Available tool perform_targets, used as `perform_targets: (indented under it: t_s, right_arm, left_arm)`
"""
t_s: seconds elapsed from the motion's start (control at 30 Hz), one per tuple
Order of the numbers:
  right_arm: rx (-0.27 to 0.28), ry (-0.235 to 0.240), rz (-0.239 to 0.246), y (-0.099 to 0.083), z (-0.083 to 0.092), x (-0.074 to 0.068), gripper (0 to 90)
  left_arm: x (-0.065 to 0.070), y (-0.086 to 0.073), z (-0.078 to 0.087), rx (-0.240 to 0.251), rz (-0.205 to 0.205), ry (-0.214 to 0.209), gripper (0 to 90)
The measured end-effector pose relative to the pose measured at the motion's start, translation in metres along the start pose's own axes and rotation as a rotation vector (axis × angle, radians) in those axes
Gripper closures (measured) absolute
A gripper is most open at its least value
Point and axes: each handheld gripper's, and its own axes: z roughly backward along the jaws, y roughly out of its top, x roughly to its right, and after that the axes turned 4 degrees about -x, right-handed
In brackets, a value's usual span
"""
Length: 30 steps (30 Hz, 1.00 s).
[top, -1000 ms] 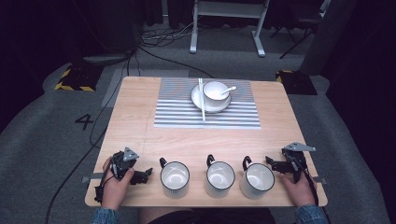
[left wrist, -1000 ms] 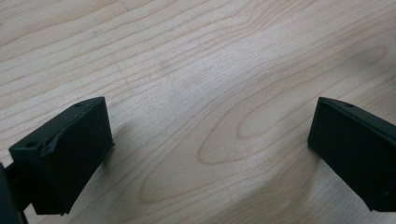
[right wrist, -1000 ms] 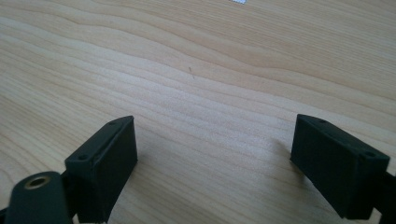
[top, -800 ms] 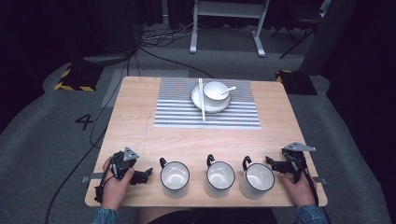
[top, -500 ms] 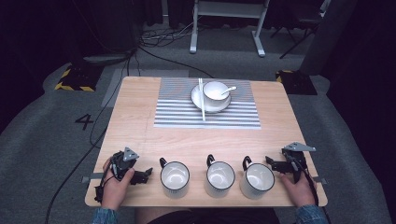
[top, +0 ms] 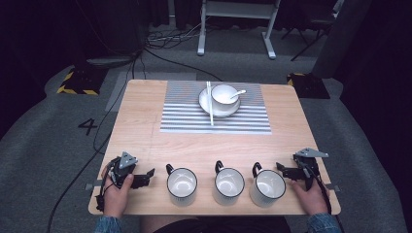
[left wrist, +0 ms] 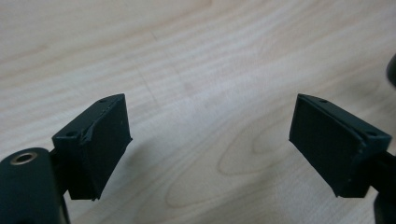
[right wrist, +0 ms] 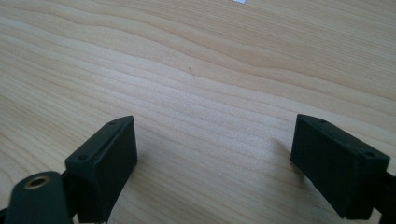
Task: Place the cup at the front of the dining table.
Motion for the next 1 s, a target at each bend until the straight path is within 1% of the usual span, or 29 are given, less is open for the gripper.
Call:
perform_targets:
  t_s: [0.03, 0.07, 0.1, 0.13, 0.17, 0.2, 0.23, 0.27, 0.3, 0.37, 0.4, 0.43, 0.47, 0.5, 0.53, 0.57, 0.6, 0.63, 0.67, 0.7, 0.73, 0.77, 0.8, 0.87, 0.93, 1.0]
  right_arm:
    - [-0.001, 0.000, -0.001, 0.000, 0.000, 0.000, 14.5]
    - [-0.001, 0.000, -0.001, 0.000, 0.000, 0.000, 14.5]
    - [-0.001, 0.001, -0.002, 0.000, 0.000, 0.000, 14.5]
    - [-0.001, 0.001, -0.002, 0.000, 0.000, 0.000, 14.5]
    - [0.000, 0.000, 0.000, 0.000, 0.000, 0.000, 14.5]
    - [0.000, 0.000, -0.001, 0.000, 0.000, 0.000, 14.5]
    - [-0.001, 0.000, -0.001, 0.000, 0.000, 0.000, 14.5]
    - [-0.001, 0.000, -0.001, 0.000, 0.000, 0.000, 14.5]
    - [0.000, 0.000, -0.001, 0.000, 0.000, 0.000, 14.5]
    - [-0.001, 0.000, -0.001, 0.000, 0.000, 0.000, 14.5]
    - [-0.001, 0.001, -0.002, 0.000, 0.000, 0.000, 14.5]
    - [-0.001, 0.001, -0.002, 0.000, 0.000, 0.000, 14.5]
    - [-0.001, 0.000, -0.002, 0.000, 0.000, 0.000, 14.5]
    - [0.000, 0.000, -0.001, 0.000, 0.000, 0.000, 14.5]
    - [0.000, 0.000, -0.001, 0.000, 0.000, 0.000, 14.5]
    - [0.000, 0.000, -0.001, 0.000, 0.000, 0.000, 14.5]
    - [-0.001, 0.000, -0.001, 0.000, 0.000, 0.000, 14.5]
    - [-0.001, 0.000, -0.002, 0.000, 0.000, 0.000, 14.5]
    - [-0.001, 0.000, -0.002, 0.000, 0.000, 0.000, 14.5]
    - [-0.001, 0.000, -0.002, 0.000, 0.000, 0.000, 14.5]
    - [-0.001, 0.000, -0.002, 0.000, 0.000, 0.000, 14.5]
    - [-0.001, 0.000, -0.002, 0.000, 0.000, 0.000, 14.5]
    - [-0.001, 0.000, -0.002, 0.000, 0.000, 0.000, 14.5]
    - [-0.001, 0.000, -0.002, 0.000, 0.000, 0.000, 14.5]
    - [-0.001, 0.000, -0.002, 0.000, 0.000, 0.000, 14.5]
    - [-0.001, 0.000, -0.002, 0.000, 0.000, 0.000, 14.5]
  left_arm:
    - [-0.002, -0.002, 0.003, 0.053, 0.010, 0.002, 14.0]
    - [-0.002, -0.002, 0.003, 0.053, 0.010, 0.002, 15.7]
    - [-0.004, -0.003, 0.006, 0.089, 0.007, 0.013, 16.8]
    - [-0.004, -0.003, 0.006, 0.089, 0.007, 0.013, 14.9]
    - [-0.003, -0.004, 0.008, 0.115, 0.012, 0.013, 14.9]
    - [-0.003, -0.004, 0.014, 0.153, -0.004, 0.024, 15.2]
    - [-0.003, -0.003, 0.016, 0.176, -0.005, 0.027, 15.7]
    - [-0.003, -0.003, 0.016, 0.176, -0.005, 0.027, 15.4]
    - [-0.002, -0.003, 0.019, 0.198, -0.014, 0.037, 15.4]
    - [0.000, -0.003, 0.023, 0.236, -0.013, 0.038, 15.5]
    - [0.002, -0.002, 0.028, 0.256, -0.025, 0.041, 15.5]
    - [0.002, -0.002, 0.028, 0.256, -0.025, 0.041, 15.4]
    - [0.004, -0.001, 0.031, 0.271, -0.015, 0.033, 15.4]
    - [0.005, 0.000, 0.032, 0.270, -0.006, 0.033, 15.4]
    - [0.005, 0.000, 0.032, 0.270, -0.006, 0.033, 15.4]
    - [0.009, 0.000, 0.034, 0.248, 0.008, 0.039, 15.4]
    - [0.010, 0.000, 0.035, 0.249, 0.006, 0.032, 15.4]
    - [0.012, 0.000, 0.036, 0.253, 0.008, 0.017, 15.4]
    - [0.012, 0.000, 0.036, 0.253, 0.008, 0.017, 15.4]
    - [0.015, 0.000, 0.038, 0.251, 0.005, 0.010, 15.4]
    - [0.019, 0.002, 0.041, 0.253, -0.010, 0.008, 15.4]
    - [0.019, 0.002, 0.041, 0.253, -0.010, 0.008, 15.4]
    - [0.024, 0.004, 0.043, 0.261, -0.015, -0.002, 15.4]
    - [0.026, 0.005, 0.045, 0.265, -0.019, -0.004, 15.5]
    - [0.028, 0.005, 0.047, 0.269, -0.004, -0.024, 15.4]
    - [0.029, 0.005, 0.049, 0.282, -0.005, -0.027, 15.4]
